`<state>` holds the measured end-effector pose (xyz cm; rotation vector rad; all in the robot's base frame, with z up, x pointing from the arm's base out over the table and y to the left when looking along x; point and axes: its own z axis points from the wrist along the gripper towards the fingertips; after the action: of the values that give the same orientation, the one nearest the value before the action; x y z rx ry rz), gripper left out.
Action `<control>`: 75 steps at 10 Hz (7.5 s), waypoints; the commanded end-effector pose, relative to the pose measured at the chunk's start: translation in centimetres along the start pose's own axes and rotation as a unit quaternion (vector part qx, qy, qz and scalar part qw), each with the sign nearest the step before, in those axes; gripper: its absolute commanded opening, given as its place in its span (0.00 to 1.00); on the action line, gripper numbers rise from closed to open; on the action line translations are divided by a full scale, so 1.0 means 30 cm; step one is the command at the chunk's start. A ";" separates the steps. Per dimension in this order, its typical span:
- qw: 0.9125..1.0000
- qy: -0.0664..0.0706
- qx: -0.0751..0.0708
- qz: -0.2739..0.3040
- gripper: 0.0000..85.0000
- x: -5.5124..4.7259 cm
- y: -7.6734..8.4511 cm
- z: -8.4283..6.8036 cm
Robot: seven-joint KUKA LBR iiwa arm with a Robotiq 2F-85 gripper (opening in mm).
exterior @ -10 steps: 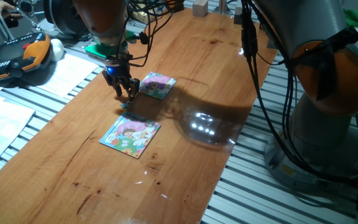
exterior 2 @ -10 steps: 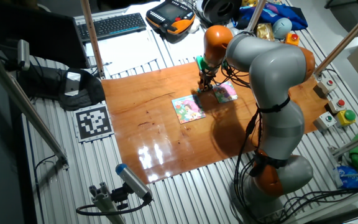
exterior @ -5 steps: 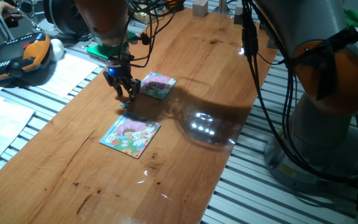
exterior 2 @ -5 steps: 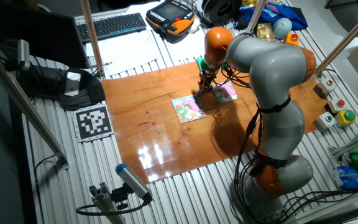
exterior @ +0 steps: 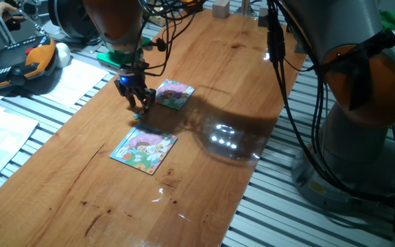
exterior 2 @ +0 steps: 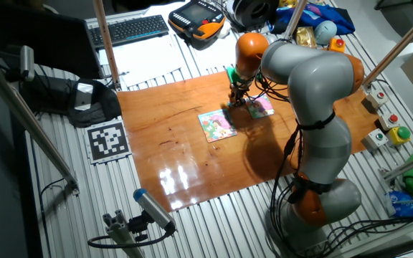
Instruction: Assemble one piece of a puzzle
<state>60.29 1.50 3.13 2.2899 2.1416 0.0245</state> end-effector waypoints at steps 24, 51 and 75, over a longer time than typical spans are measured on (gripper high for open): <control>1.000 0.014 -0.010 -0.019 0.00 -0.005 -0.012 0.016; 0.998 -0.027 -0.019 -0.059 0.00 -0.350 -0.057 -0.097; 0.998 -0.020 0.001 -0.065 0.00 -0.377 -0.098 -0.017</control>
<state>56.59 -9.58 3.47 2.1281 2.2688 -0.0223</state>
